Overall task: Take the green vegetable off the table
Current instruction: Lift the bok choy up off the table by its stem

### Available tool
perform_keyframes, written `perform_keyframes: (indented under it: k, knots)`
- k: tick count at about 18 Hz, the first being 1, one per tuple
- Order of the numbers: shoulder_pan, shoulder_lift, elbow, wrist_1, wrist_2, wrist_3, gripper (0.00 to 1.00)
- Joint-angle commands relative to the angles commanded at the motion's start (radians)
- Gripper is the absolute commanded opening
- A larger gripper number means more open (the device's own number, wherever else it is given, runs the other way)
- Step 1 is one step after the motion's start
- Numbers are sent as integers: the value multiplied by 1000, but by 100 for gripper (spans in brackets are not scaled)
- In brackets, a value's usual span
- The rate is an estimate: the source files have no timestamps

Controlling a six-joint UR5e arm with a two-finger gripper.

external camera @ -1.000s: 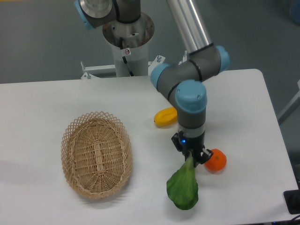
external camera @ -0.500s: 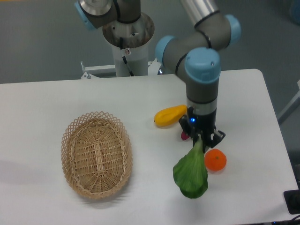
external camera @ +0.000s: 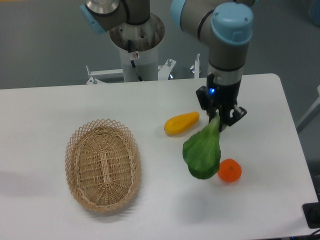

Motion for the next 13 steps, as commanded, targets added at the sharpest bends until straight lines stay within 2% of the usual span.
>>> perform_keyframes:
  k: [13]
  knots:
    - [2,0,9,6,-6,-6,34]
